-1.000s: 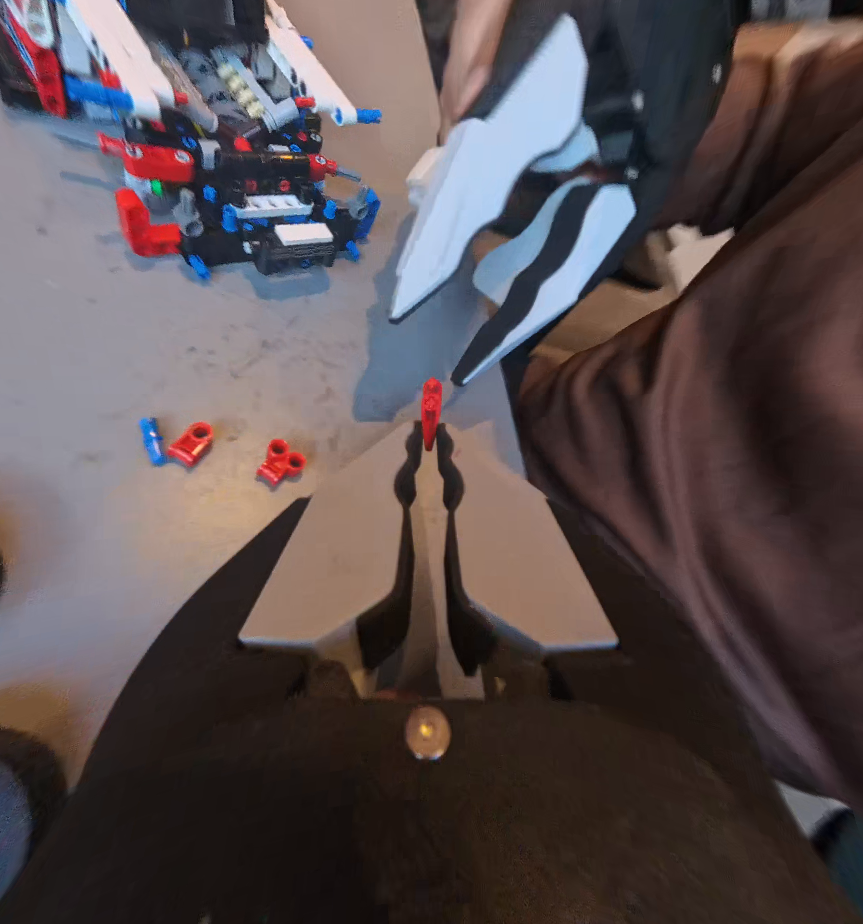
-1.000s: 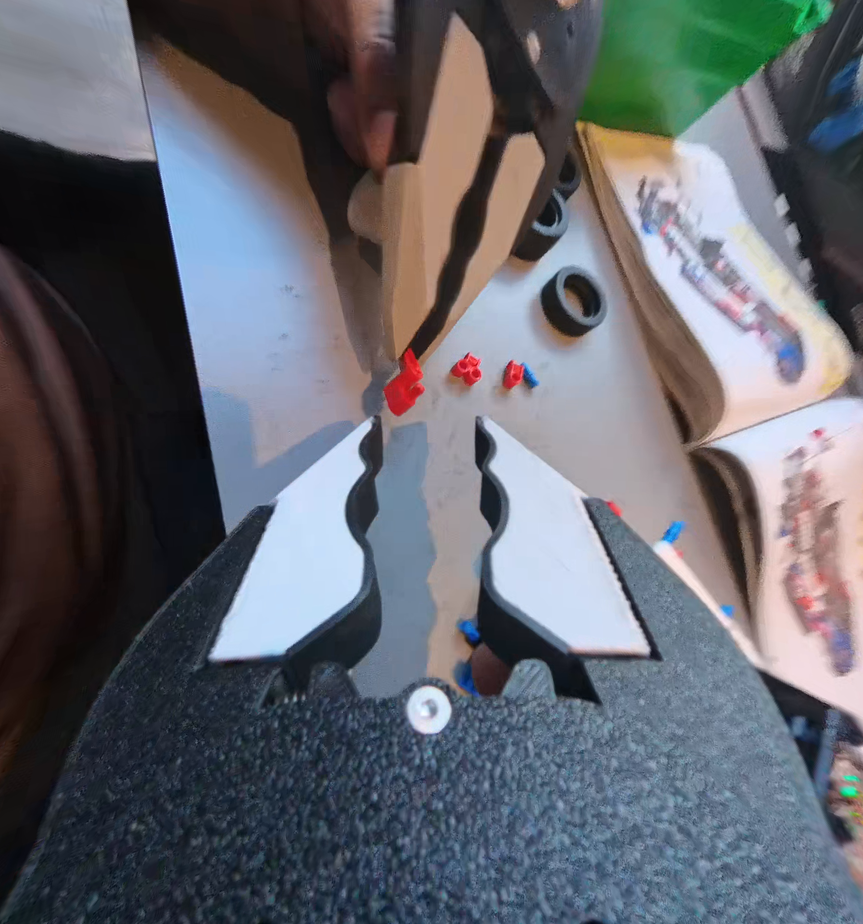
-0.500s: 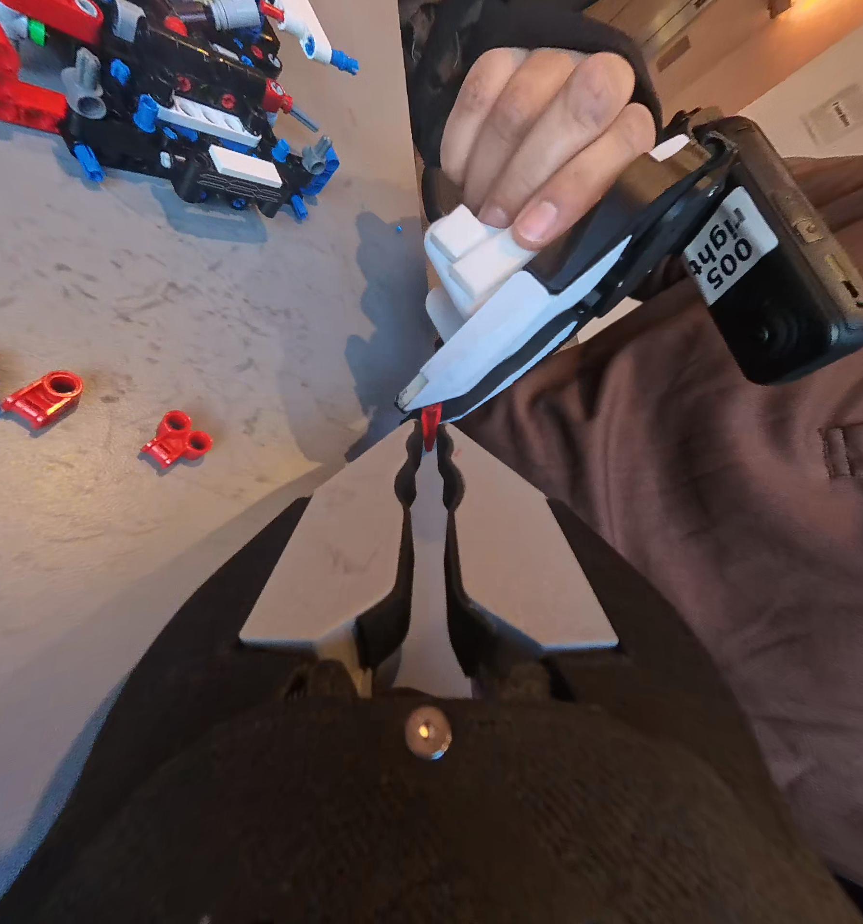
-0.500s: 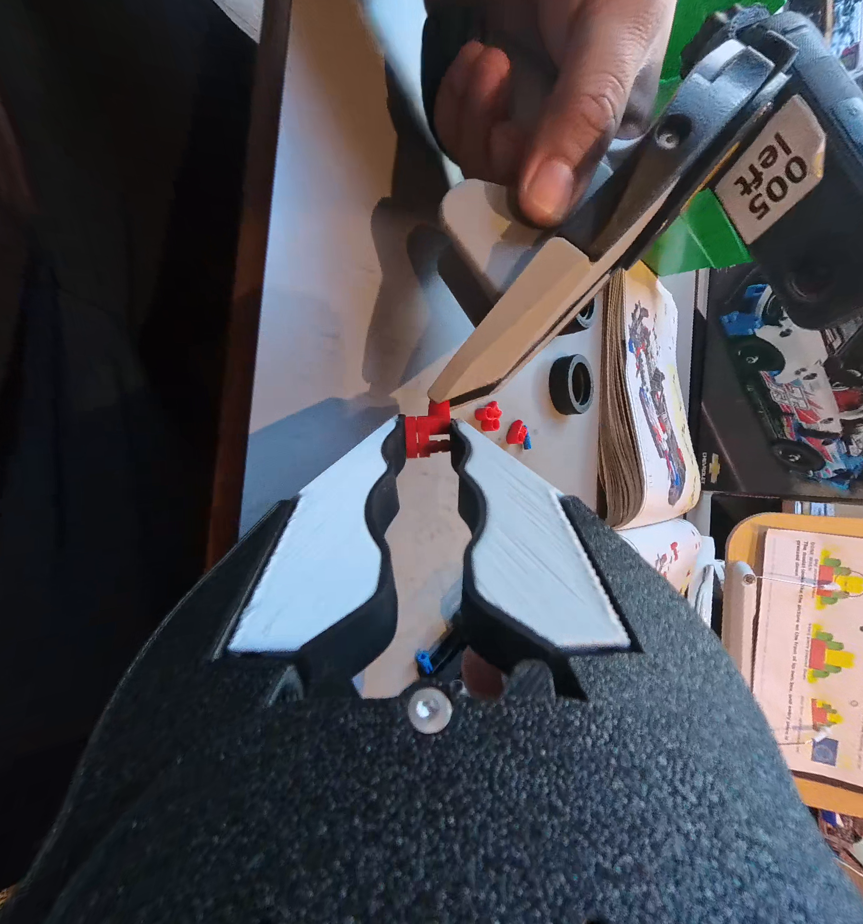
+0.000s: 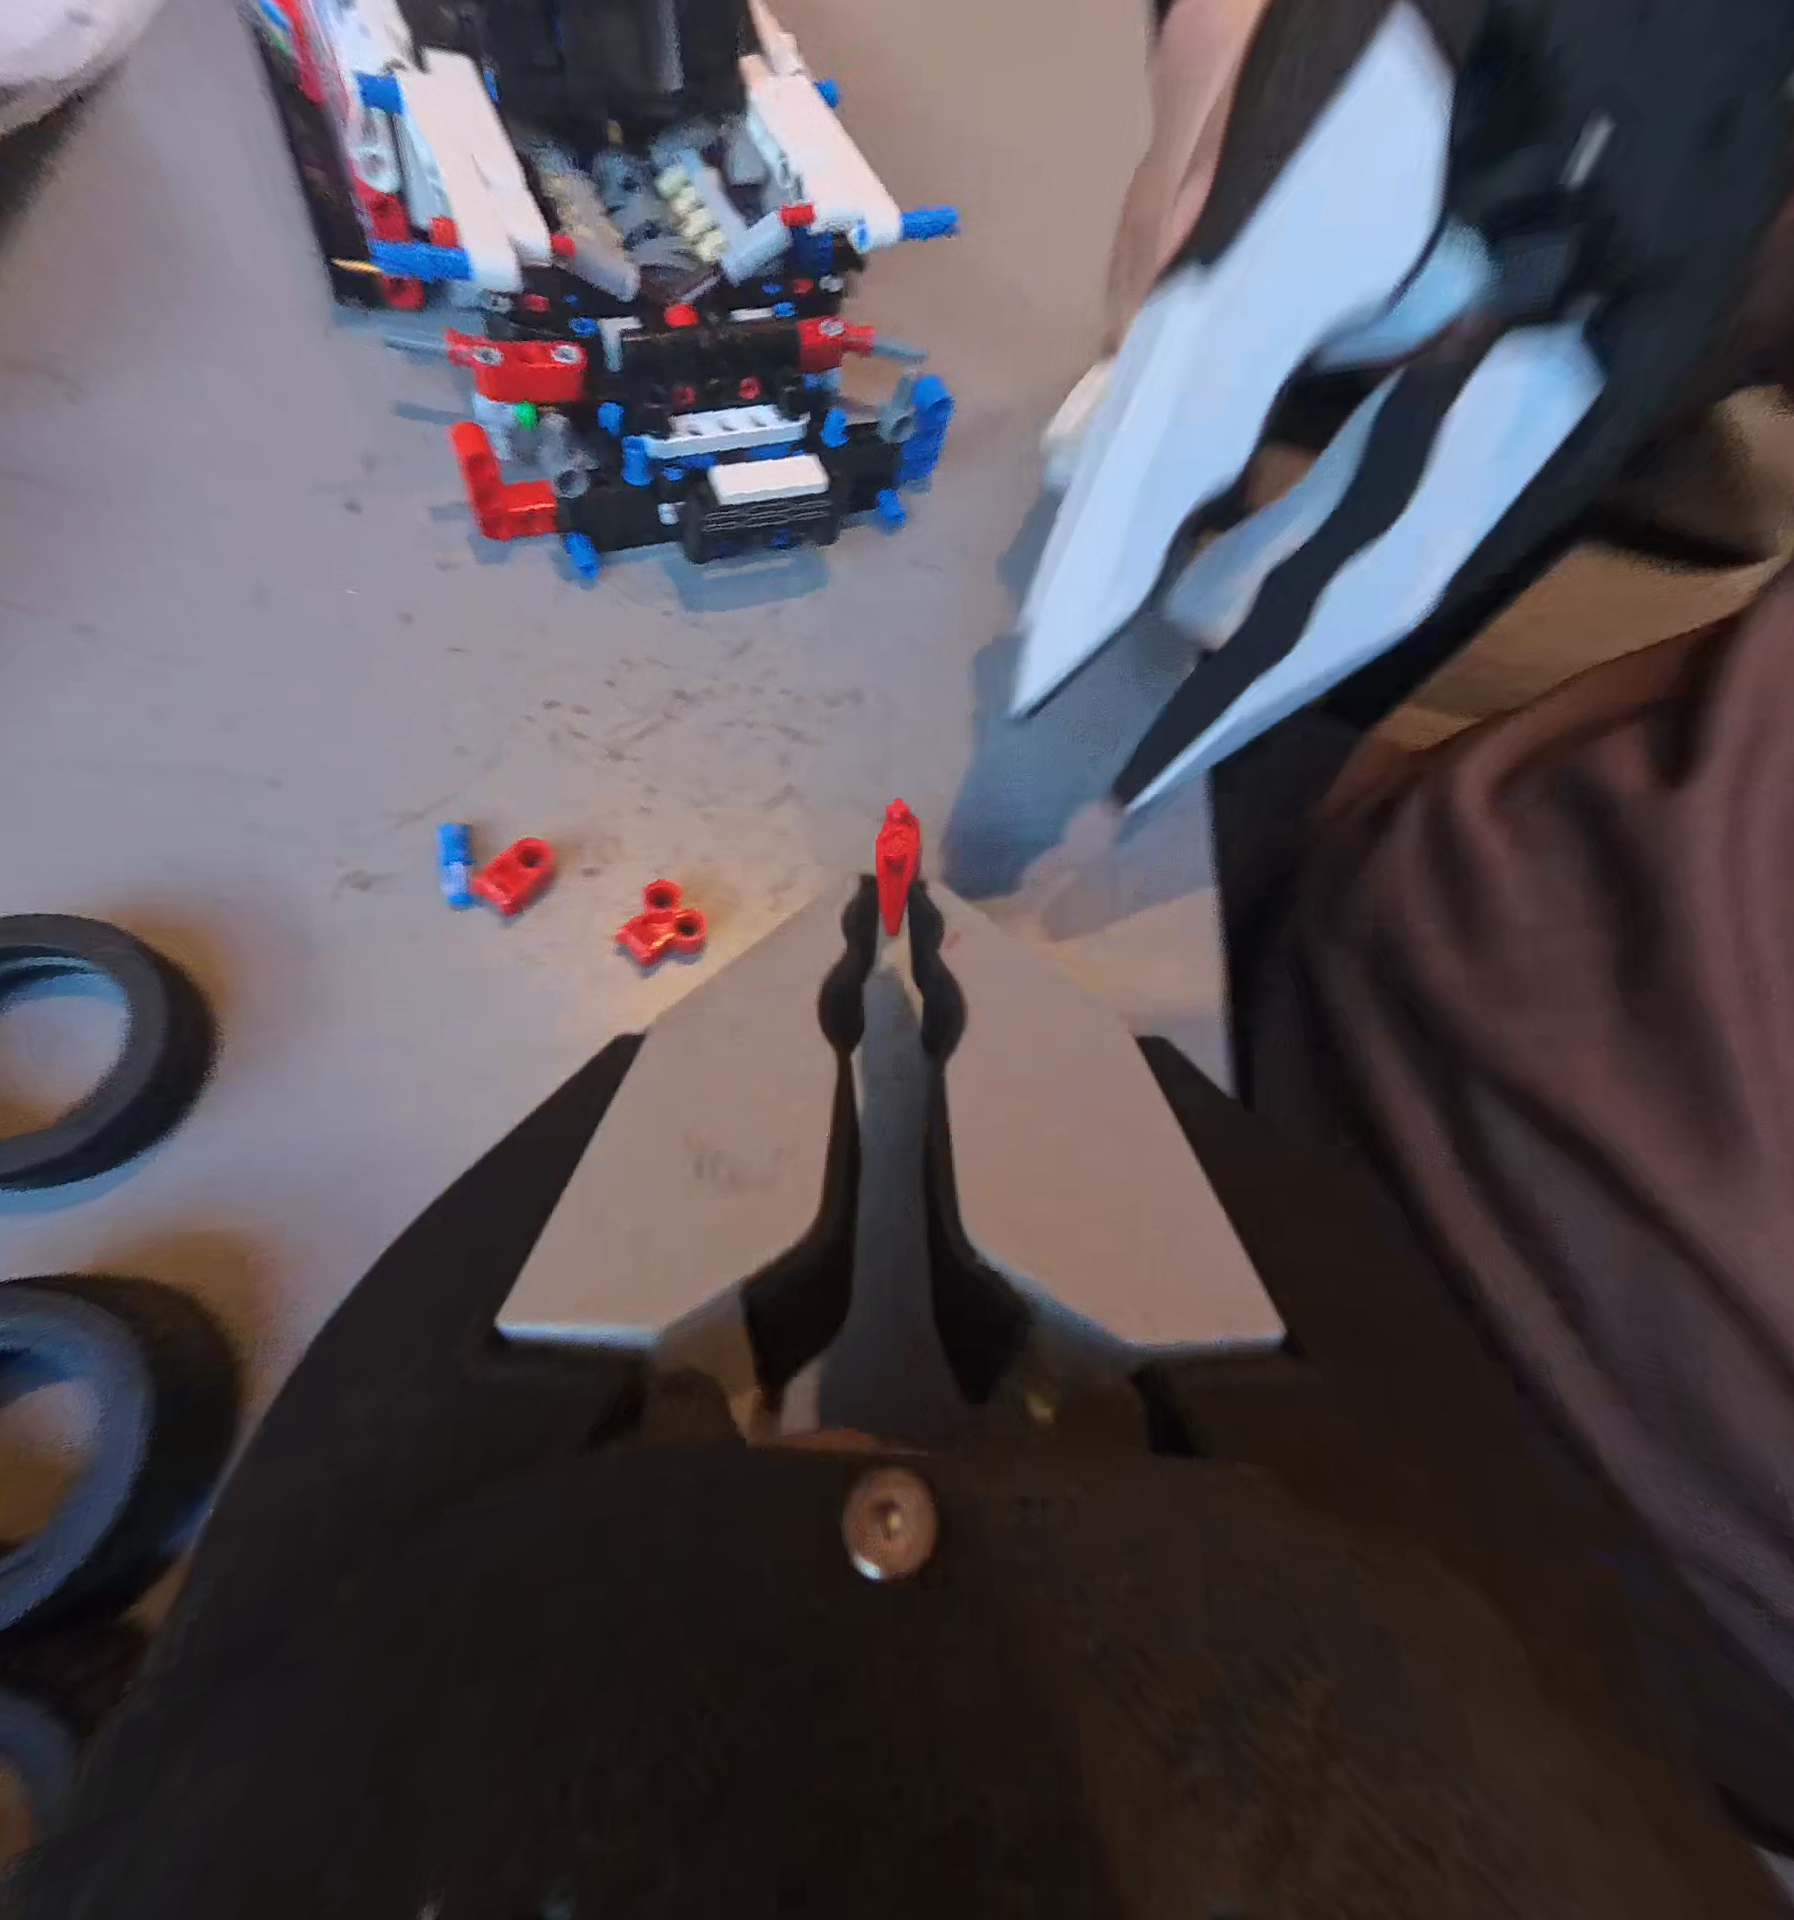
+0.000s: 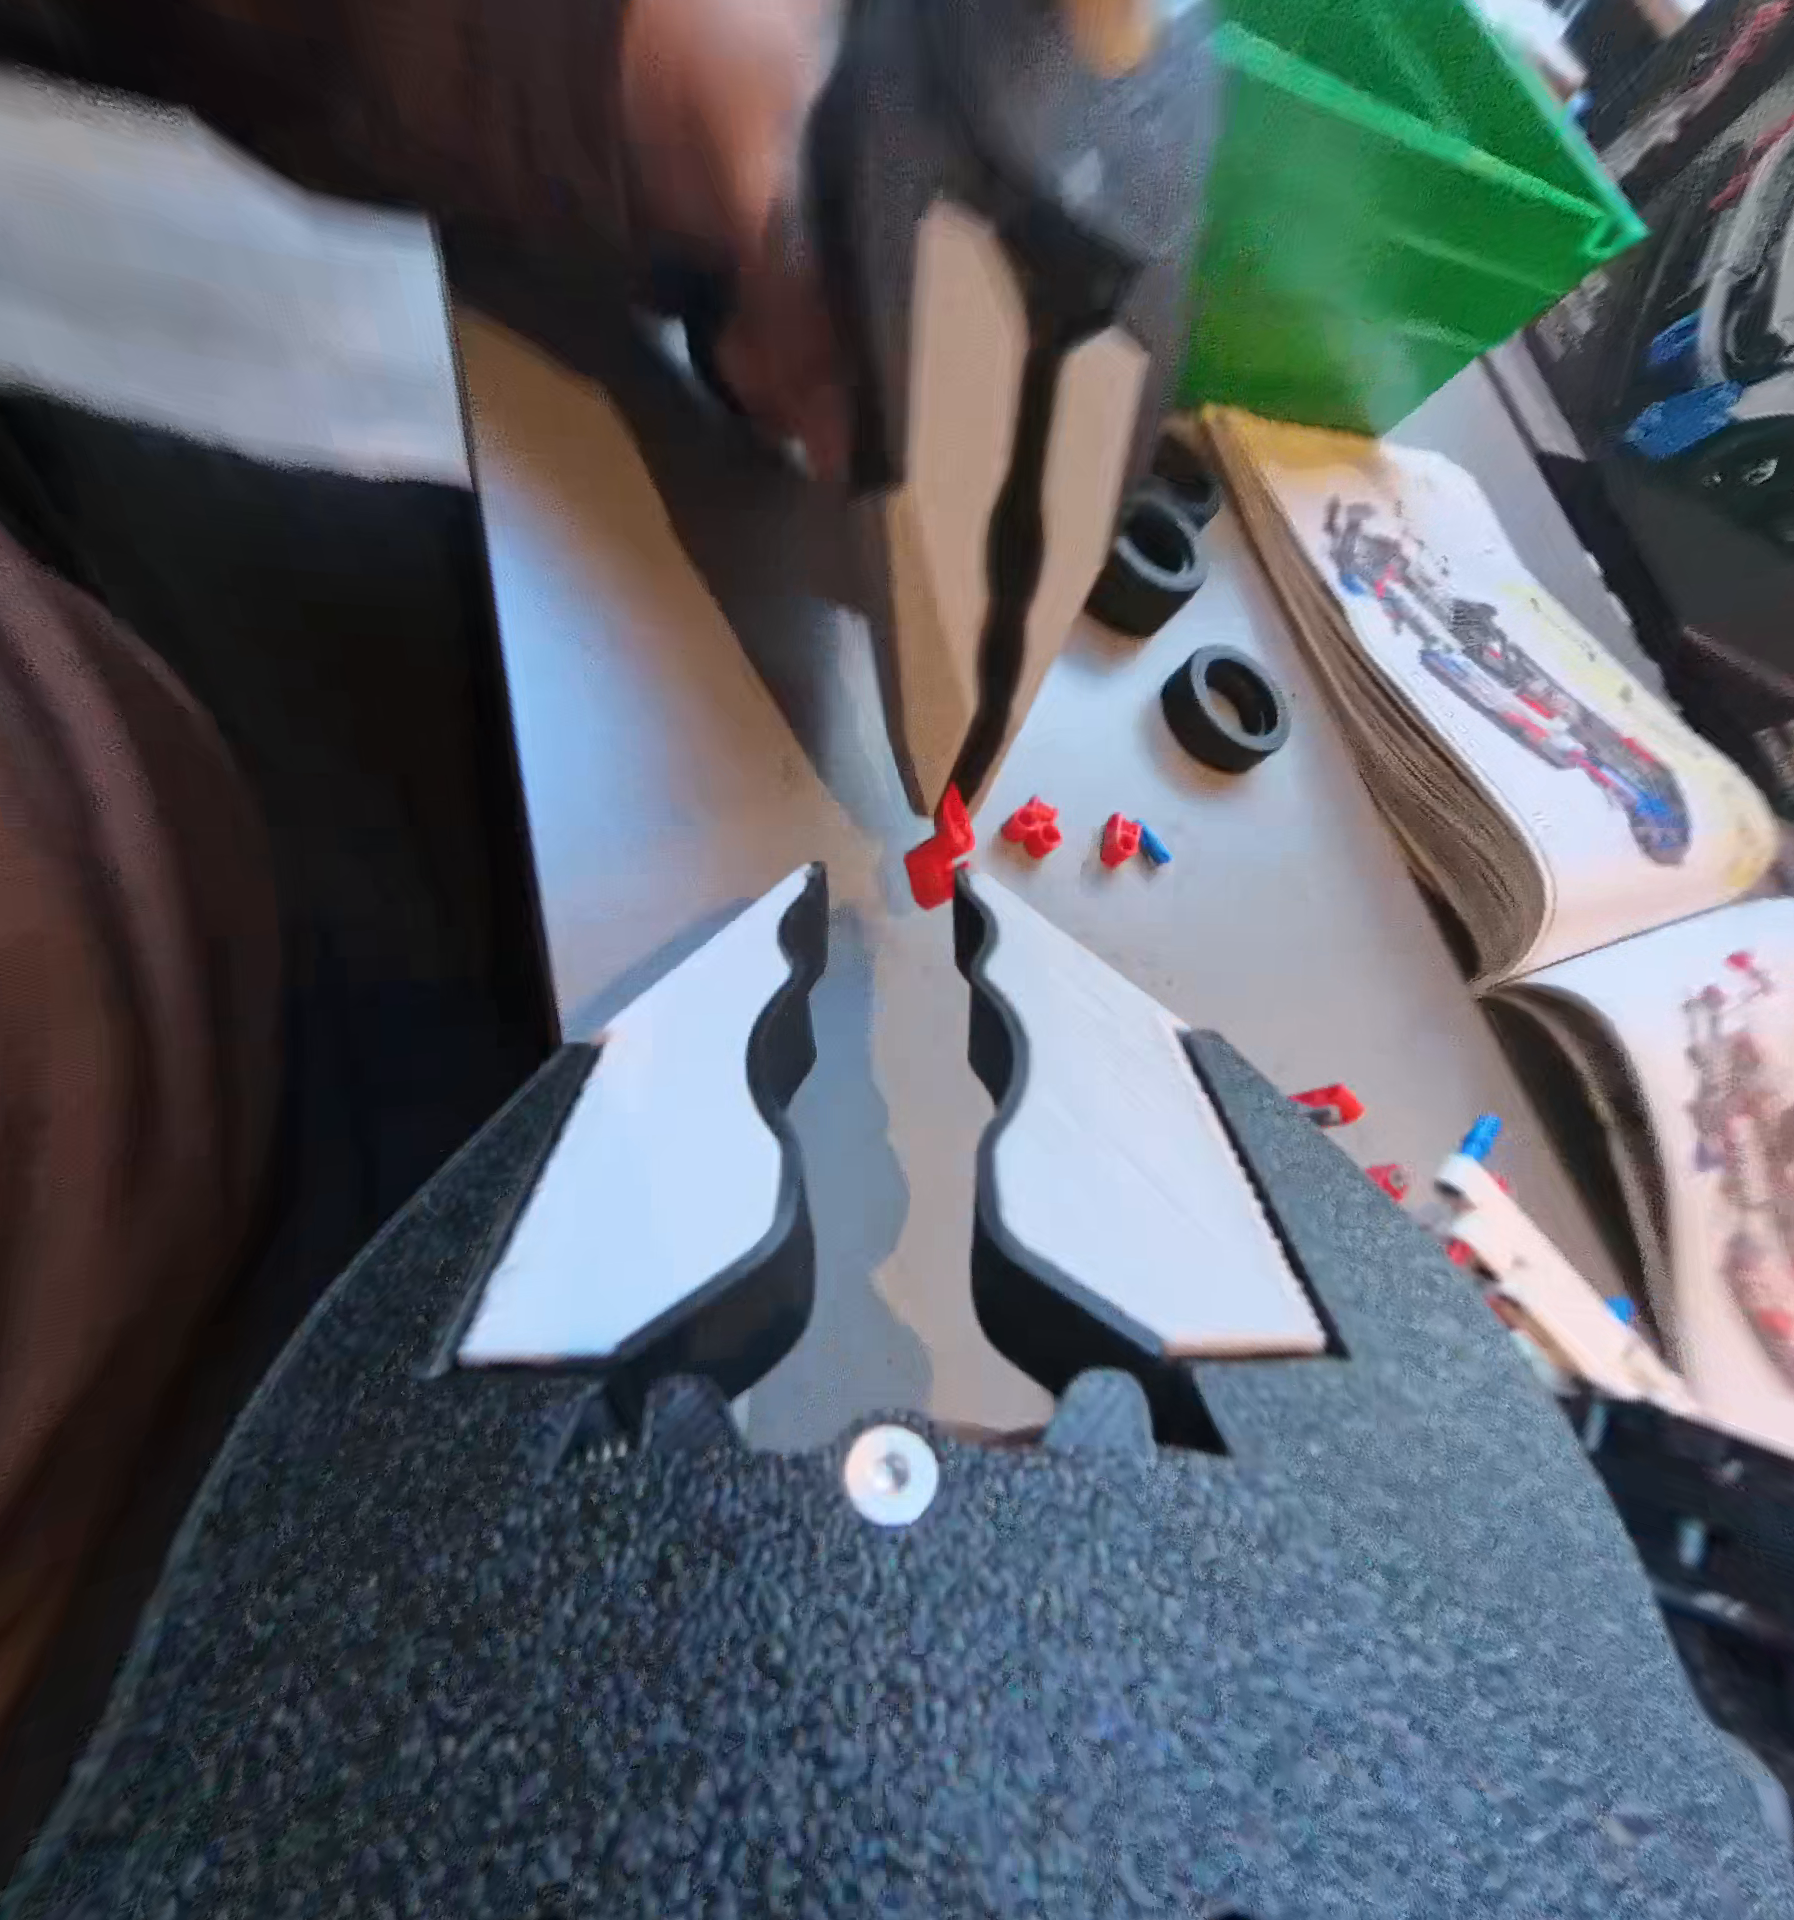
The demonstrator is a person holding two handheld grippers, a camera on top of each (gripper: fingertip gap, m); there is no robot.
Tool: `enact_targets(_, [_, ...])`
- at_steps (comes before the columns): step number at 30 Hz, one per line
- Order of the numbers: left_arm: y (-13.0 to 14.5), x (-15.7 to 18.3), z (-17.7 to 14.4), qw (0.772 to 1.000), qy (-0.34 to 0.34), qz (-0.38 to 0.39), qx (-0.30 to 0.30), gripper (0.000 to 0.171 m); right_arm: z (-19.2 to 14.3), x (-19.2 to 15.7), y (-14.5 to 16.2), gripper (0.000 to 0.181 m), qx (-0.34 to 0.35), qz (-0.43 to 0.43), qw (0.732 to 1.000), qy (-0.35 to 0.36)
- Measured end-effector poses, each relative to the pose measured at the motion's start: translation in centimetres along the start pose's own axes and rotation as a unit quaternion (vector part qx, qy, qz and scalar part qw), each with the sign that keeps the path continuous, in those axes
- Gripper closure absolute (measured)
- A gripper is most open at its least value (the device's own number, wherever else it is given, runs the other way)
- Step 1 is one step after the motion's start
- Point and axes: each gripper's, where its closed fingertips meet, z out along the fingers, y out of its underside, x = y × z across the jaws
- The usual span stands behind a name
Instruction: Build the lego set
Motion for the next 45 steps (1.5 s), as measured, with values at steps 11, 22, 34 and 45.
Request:
enact_targets(11, [1.3,-2.4,1.2,0.985,-0.063,0.148,-0.057,0.169,-10.9,12.2,3.2,0.152,0.196,0.228,0.94,0.159])
enact_targets(22, [0.8,-2.9,1.8,0.988,-0.041,0.138,-0.058,0.169,-12.9,16.9,9.8,0.16,0.171,0.274,0.911,0.256])
enact_targets(34, [0.7,-3.3,1.7,0.988,-0.056,0.136,-0.056,0.169,-13.7,17.2,10.0,0.16,0.192,0.29,0.9,0.261])
enact_targets(45, [1.7,-3.6,-1.1,0.992,-0.107,0.066,-0.024,0.169,-10.6,14.2,7.8,0.155,0.158,0.268,0.934,0.176])
